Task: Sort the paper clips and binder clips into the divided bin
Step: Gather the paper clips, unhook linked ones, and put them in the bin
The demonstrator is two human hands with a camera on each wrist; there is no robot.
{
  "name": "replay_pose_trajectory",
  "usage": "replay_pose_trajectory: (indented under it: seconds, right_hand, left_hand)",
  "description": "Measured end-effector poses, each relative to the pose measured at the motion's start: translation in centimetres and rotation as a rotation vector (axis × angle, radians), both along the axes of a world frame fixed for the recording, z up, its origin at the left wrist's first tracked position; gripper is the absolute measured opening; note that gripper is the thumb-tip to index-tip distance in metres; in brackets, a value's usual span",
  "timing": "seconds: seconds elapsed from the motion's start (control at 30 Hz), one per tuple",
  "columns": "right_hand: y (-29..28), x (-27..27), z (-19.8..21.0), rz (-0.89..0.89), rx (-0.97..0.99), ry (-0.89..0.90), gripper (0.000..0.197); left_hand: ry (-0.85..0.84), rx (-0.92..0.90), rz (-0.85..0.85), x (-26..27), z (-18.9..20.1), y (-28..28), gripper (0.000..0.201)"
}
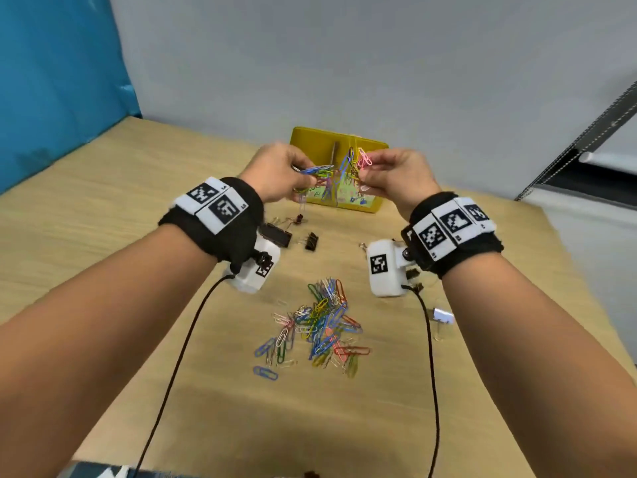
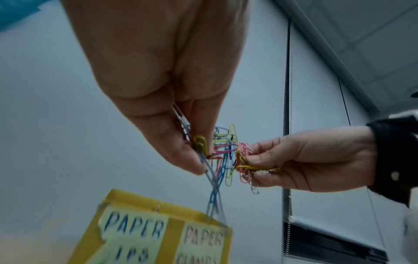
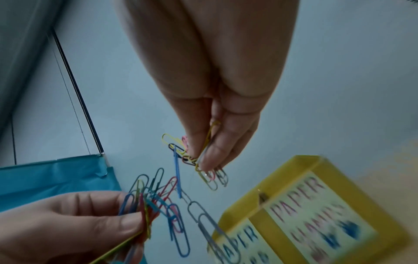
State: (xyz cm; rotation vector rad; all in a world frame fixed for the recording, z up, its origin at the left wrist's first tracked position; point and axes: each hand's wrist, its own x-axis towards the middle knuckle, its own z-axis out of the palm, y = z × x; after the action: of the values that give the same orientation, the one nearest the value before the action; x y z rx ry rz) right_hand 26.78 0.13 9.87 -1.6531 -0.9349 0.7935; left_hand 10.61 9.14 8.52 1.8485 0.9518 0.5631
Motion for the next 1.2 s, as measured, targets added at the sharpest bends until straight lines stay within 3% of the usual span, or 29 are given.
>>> replay_pose_trajectory:
  seconds: [0.17, 0.3, 0.43, 0.53, 0.67, 0.77, 0.83, 0.9, 0.97, 1.07, 1.2]
  right_hand:
    - [7.6, 1.0, 2.3, -0.029, 0.027, 0.008, 0.025]
    - [13.0, 1.5, -0.5, -0.139, -0.071, -0.018, 0.034]
    - [16.3, 1.4, -2.9, -0.042, -0.236, -0.131, 0.015]
    - [16.7, 1.7, -3.2, 0.012, -0.342, -0.182, 0.037]
    - [13.6, 1.1, -2.1, -0.09, -0.142, -0.041, 0.028]
    - [8.0, -0.1, -2.0, 0.006, -0.131, -0.112, 0.02]
    - [4.0, -0.9, -3.0, 0.225, -0.373, -0.346, 0.024]
    - [0.9, -2.0, -4.8, 0.51, -0.696, -0.62, 0.031]
    - [-1.9, -3.7, -6.7, 0.642, -0.832, -0.805, 0.036]
    - [-5.2, -5.4, -9.0, 0.598, -0.763, -0.827, 0.042]
    - [-8.6, -5.8, -9.7, 0.682, -0.745, -0.738, 0.048]
  left_hand:
    - [0.016, 0.073, 0.128, 3.4, 2.4, 6.0, 0.019]
    - [0.129, 0.148, 0.213, 6.2, 0.6, 8.9, 0.02]
    - [0.271, 0.174, 0.201, 8.0, -1.5, 10.5, 0.023]
    - [0.355, 0.199, 0.165, 8.2, -1.8, 10.9, 0.029]
    - [0.245, 0.29, 0.166, 6.2, -1.7, 8.7, 0.039]
    - [0.173, 0.296, 0.037, 3.1, -2.9, 3.8, 0.016]
    - [0.345, 0.216, -0.244, 1.2, -4.6, 0.5, 0.01]
    - [0.585, 0.171, -0.539, 0.2, -6.6, -2.2, 0.021]
    - [0.728, 0.198, -0.654, -0.4, -8.4, -4.7, 0.037]
    - [0.804, 0.302, -0.66, -1.3, -9.8, -7.6, 0.049]
    - [0.777, 0.238, -0.707, -3.7, -9.4, -9.0, 0.048]
